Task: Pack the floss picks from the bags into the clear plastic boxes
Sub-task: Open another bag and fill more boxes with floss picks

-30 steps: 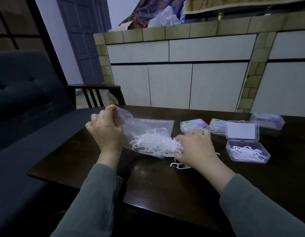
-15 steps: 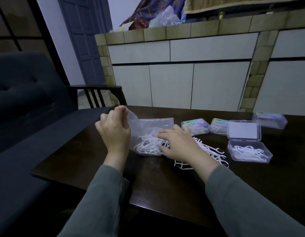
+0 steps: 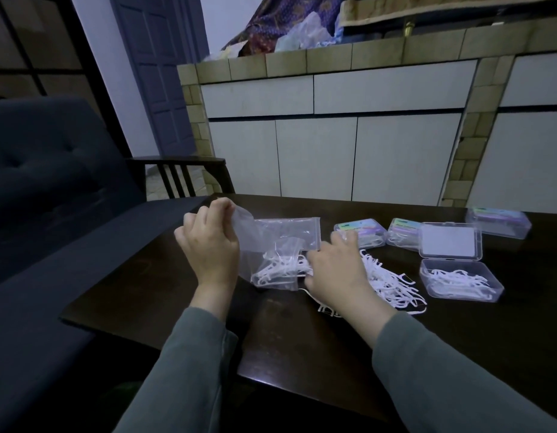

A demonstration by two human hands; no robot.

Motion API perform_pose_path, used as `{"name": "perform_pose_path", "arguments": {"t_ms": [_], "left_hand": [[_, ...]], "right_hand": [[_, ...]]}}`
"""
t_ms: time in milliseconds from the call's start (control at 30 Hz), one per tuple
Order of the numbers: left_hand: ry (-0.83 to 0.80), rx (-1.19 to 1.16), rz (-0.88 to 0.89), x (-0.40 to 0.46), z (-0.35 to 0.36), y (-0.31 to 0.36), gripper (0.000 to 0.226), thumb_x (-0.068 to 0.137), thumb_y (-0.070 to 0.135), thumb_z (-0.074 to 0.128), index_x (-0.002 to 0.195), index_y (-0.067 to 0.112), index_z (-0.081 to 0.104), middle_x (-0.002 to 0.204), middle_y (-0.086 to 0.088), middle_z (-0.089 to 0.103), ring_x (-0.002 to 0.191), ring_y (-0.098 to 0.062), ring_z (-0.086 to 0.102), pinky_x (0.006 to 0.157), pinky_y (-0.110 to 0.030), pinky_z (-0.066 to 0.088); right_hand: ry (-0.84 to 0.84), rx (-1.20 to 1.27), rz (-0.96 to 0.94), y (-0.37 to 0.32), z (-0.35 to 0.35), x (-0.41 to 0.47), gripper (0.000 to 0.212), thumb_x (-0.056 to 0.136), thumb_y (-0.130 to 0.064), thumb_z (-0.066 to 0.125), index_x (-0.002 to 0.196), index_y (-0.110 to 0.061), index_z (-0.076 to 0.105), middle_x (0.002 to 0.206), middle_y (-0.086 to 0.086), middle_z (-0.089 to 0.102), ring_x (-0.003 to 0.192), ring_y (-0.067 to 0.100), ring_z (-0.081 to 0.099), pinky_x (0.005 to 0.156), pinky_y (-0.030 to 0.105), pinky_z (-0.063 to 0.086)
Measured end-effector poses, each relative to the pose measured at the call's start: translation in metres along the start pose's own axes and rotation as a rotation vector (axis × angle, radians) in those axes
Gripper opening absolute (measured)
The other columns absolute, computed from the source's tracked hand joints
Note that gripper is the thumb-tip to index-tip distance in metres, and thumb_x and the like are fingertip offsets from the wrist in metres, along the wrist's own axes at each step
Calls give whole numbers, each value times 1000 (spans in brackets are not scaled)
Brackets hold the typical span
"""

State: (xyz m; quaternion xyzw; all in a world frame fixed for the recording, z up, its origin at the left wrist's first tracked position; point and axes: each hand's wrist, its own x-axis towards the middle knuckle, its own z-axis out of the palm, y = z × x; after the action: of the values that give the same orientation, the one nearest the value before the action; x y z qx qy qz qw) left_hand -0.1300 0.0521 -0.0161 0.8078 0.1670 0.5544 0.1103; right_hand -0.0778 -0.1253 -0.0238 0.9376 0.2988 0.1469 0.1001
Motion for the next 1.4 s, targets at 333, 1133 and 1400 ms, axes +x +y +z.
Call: {"name": "perform_pose_path", "arguments": {"t_ms": [333,1133,1400], "left_hand": [[7,4,-5,-1,-4,-3,19,95,23,47,105,16,62,81,-2,63,77,-24,52,72,-34,32],[-26,7,-14,-2,-5,-15,17,88,9,59,104,14,63,84,-4,64,77,-24,53,72,-32,31],[-11,-141,44,-5,1,-15,18,96,27,47,106,14,56,80,-5,60,72,-16,46,71,-32,33]], "right_hand": [[34,411,-49,8,-4,4,41,89,-56,50,124,-36,59,130,-10,56,119,19,40,103,46,21],[0,113,108,21,-2,7,23,90,-35,58,110,-31,68,104,-2,65,107,21,51,93,42,29],[12,453,-35,-3,6,10,40,86,-64,54,101,-30,70,107,-6,66,109,18,49,101,45,24]]}}
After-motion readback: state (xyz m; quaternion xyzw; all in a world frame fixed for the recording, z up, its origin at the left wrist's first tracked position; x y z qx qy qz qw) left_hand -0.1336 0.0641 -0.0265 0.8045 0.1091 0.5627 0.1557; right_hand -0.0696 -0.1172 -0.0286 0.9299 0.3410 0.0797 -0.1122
